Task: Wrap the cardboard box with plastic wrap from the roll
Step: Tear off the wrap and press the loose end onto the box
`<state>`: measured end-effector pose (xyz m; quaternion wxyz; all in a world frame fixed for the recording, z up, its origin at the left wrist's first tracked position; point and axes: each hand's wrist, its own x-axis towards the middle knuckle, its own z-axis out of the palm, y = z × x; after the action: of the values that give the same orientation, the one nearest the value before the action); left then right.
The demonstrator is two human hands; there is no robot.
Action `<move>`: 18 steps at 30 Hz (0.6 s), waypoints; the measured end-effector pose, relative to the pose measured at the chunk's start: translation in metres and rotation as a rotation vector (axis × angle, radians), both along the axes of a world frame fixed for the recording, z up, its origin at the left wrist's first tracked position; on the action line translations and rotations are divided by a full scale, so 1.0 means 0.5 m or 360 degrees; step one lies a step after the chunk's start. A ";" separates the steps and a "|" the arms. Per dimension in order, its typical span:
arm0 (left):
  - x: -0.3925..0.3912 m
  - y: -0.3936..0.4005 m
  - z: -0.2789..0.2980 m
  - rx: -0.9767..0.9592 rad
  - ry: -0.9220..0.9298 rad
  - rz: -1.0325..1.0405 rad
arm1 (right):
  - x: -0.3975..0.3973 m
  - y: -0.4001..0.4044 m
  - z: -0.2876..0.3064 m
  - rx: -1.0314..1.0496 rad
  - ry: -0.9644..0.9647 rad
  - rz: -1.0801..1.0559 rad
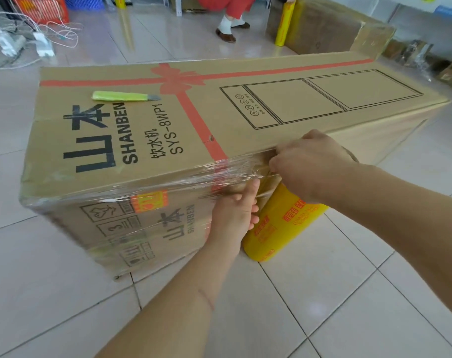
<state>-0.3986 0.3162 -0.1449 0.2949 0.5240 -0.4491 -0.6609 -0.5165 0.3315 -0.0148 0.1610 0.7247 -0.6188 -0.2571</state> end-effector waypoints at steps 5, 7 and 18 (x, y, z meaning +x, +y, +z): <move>0.004 -0.029 -0.013 -0.0020 -0.0086 0.0013 | 0.019 0.000 -0.026 -0.0010 -0.0004 0.0037; 0.001 -0.029 -0.020 -0.0067 -0.0087 0.0018 | -0.002 0.002 -0.027 0.0004 -0.0002 0.0106; -0.008 -0.037 -0.055 -0.0286 -0.0152 0.0038 | -0.105 0.015 -0.010 -0.0130 -0.0029 0.0749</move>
<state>-0.4025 0.2978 -0.1722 0.3266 0.5317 -0.5139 -0.5887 -0.5688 0.3389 -0.0198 0.2402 0.8441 -0.4441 -0.1808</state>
